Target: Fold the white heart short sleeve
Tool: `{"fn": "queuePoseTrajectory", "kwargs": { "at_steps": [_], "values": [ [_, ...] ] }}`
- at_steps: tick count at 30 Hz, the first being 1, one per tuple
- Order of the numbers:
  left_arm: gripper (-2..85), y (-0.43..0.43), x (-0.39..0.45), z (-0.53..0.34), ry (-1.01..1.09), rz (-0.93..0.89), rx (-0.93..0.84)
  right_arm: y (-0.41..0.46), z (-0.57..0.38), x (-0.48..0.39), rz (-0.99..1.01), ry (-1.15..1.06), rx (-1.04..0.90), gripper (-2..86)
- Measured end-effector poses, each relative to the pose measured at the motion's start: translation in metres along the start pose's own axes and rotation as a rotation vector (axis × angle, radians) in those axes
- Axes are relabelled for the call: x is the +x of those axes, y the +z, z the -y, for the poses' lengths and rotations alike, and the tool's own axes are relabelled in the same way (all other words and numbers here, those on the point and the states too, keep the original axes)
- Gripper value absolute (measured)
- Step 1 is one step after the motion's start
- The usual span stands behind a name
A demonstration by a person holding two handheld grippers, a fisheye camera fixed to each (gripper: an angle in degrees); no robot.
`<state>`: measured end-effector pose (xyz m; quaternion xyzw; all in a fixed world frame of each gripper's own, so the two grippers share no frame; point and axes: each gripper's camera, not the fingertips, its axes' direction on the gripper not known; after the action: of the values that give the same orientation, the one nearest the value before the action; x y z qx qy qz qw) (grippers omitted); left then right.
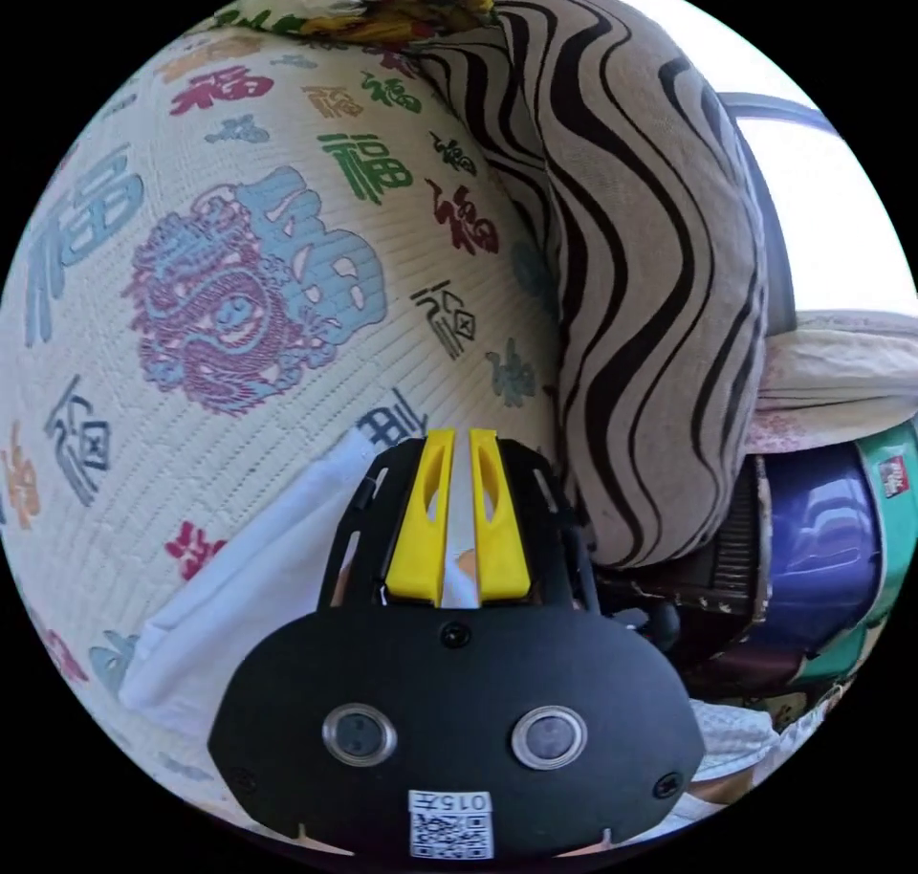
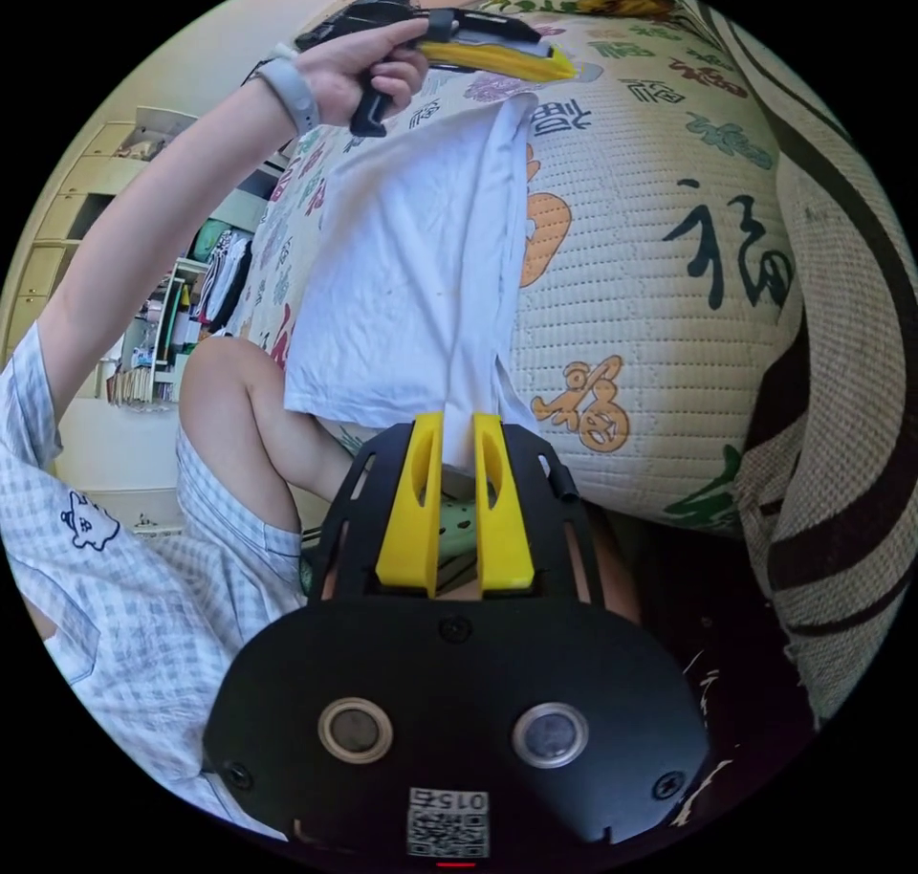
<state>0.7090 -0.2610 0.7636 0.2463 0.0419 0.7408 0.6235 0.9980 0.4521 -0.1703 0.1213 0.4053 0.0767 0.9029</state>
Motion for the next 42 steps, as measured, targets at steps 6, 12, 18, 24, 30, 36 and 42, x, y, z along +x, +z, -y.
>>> {"fn": "queuePoseTrajectory", "kwargs": {
  "at_steps": [6,12,18,24,30,36,42],
  "values": [
    [7.4,0.002,-0.003,-0.008,0.04,0.109,-0.053,0.015,0.002,-0.013,-0.09,-0.019,-0.01,5.9],
    [0.6,0.018,0.009,-0.002,0.008,0.111,0.067,0.019,0.001,-0.023,-0.196,-0.057,-0.031,0.4],
    [4.1,-0.014,0.021,-0.003,0.098,0.087,0.124,0.005,-0.019,-0.006,-0.165,0.044,0.048,0.8],
    [7.9,-0.001,0.016,-0.025,0.136,0.197,-0.054,0.01,-0.013,-0.02,-0.098,-0.014,0.065,8.4],
    [6.4,0.02,0.018,-0.019,0.032,-0.113,0.019,0.019,-0.001,-0.02,-0.157,-0.022,-0.012,2.0],
    [6.6,-0.022,0.014,-0.026,0.092,-0.013,0.053,-0.004,-0.029,0.018,0.081,0.127,0.084,0.2],
    [8.2,-0.038,0.022,-0.047,0.272,0.18,-0.088,-0.005,-0.035,0.024,0.193,0.137,0.109,0.1]
  ]
}}
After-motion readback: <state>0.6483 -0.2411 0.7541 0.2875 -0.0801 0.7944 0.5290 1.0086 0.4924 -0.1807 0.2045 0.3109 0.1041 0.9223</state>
